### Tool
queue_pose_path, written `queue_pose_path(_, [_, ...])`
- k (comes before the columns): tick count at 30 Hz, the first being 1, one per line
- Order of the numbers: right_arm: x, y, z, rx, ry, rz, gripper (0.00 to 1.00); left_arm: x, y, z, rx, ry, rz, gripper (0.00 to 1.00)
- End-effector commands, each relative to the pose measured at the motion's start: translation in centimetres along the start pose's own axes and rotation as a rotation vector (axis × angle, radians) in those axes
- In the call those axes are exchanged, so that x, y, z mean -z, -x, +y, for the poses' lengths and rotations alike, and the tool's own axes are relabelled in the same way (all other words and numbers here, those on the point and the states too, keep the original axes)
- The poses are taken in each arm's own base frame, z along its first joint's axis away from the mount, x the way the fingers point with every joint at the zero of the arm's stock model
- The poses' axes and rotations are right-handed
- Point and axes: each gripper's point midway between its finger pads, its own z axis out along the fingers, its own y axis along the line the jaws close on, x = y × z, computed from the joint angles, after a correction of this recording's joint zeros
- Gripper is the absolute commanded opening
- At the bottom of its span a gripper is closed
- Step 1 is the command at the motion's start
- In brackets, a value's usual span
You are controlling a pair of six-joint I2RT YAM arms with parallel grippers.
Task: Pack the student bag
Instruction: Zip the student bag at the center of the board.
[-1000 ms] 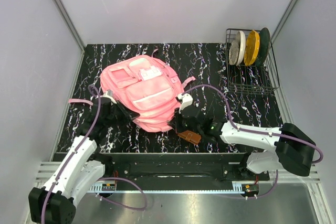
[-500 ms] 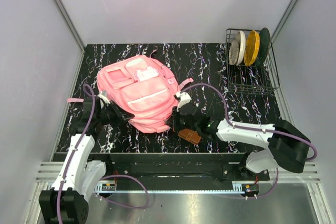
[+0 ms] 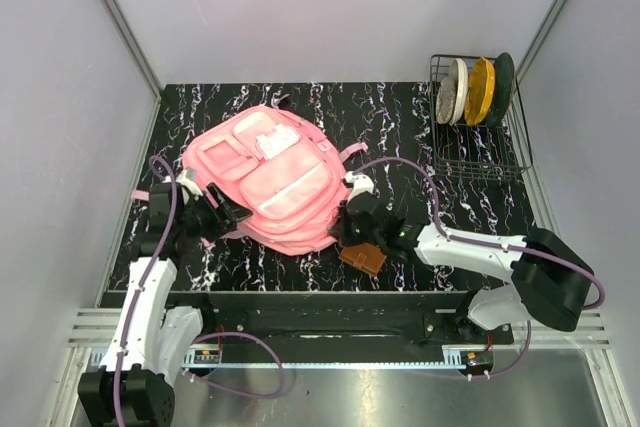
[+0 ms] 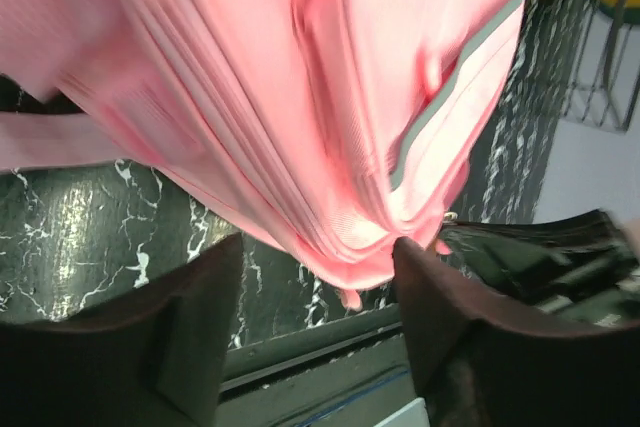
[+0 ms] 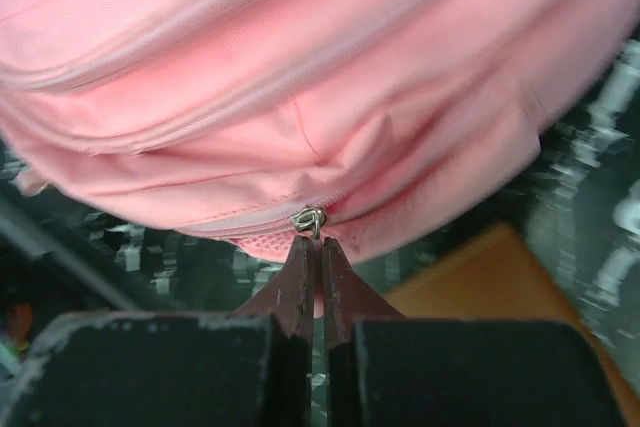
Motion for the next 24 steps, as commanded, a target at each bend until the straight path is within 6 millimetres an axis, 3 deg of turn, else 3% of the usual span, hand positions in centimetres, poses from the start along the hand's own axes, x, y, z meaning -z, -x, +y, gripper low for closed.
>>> queue_pose_path(1, [0.6, -1.0, -6.7, 0.017, -0.23, 0.03, 0.0, 1.8, 4.7, -3.3, -0.146, -0.087, -0.165, 0.73])
queue_pose_path(5, [0.1, -1.7, -6.3, -0.002, -0.205, 0.061, 0.0, 4.6, 6.1, -6.6, -0.279, -0.154, -0.258, 0.89])
queue_pose_path(10, [-0.5, -1.9, -5.0, -0.029, -0.145, 0.067, 0.0, 4.7, 6.0, -10.4, -0.424, -0.221, -0.236, 0.91])
queue_pose_path(13, [-0.3, -1.0, -3.9, -0.044, -0.097, 0.034, 0.0, 3.2, 4.4, -13.2, -0.558, -0.207, -0.198, 0.91])
queue_pose_path(16, [0.7, 0.2, -3.2, -0.049, -0.07, -0.01, 0.0, 1.1, 0.4, -15.7, -0.68, -0.252, -0.082, 0.91])
queue_pose_path(20, [1.9, 1.2, -2.8, -0.054, -0.055, -0.049, 0.0, -1.6, -2.6, -15.1, -0.698, -0.202, 0.013, 0.91])
queue_pose_path(24, [2.6, 1.1, -3.9, -0.058, -0.104, -0.054, 0.0, -1.9, -5.1, -14.3, -0.646, -0.188, 0.074, 0.89])
